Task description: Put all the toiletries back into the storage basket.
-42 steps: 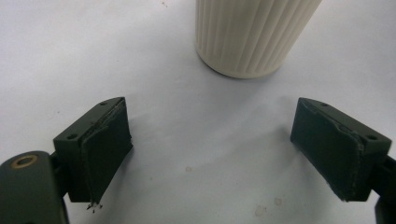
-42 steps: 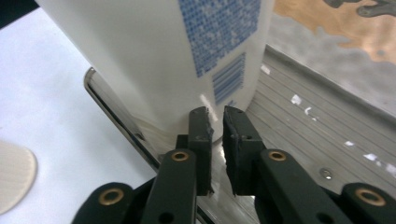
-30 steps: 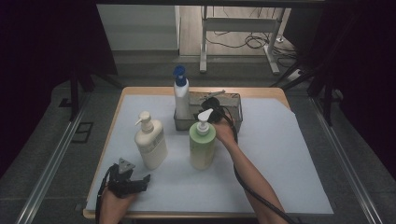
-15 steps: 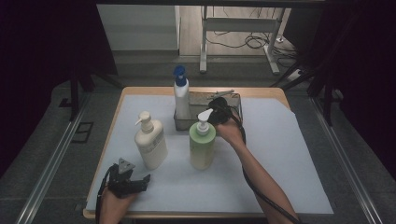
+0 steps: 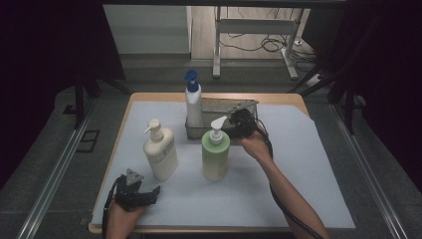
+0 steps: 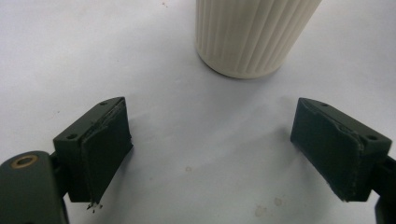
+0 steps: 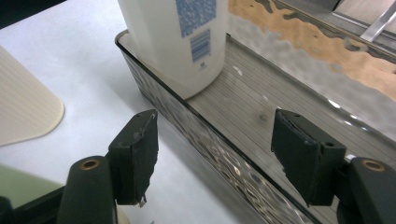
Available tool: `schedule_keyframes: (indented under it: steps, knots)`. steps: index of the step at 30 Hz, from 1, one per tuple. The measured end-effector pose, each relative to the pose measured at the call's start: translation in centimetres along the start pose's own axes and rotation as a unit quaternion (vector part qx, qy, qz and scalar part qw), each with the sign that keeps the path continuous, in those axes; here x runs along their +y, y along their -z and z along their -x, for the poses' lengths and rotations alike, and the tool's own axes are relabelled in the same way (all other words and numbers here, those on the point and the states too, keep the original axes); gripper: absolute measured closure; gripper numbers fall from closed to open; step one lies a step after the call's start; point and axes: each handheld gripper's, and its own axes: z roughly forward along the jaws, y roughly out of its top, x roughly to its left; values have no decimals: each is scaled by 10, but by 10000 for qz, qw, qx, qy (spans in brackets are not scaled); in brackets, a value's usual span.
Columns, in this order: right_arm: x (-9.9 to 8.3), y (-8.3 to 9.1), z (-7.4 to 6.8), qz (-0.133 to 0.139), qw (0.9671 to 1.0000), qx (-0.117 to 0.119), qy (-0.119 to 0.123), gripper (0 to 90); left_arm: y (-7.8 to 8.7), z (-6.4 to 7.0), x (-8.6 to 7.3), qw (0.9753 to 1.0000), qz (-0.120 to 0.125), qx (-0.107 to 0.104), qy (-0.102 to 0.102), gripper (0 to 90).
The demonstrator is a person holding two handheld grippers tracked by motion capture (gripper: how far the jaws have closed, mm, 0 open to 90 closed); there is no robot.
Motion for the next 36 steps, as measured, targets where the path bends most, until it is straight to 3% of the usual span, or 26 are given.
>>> schedule_keyframes:
  steps: [10,22,36]
  knots:
    - [-18,21,7,5,10000,-50,-56,303,0,0,0,10000,1,3,4,119]
    - [-41,43,9,28,10000,71,-35,254,0,0,0,10000,-2,8,0,119]
    - [-68,62,0,-60,9998,101,149,193,0,0,0,10000,0,9,-4,119]
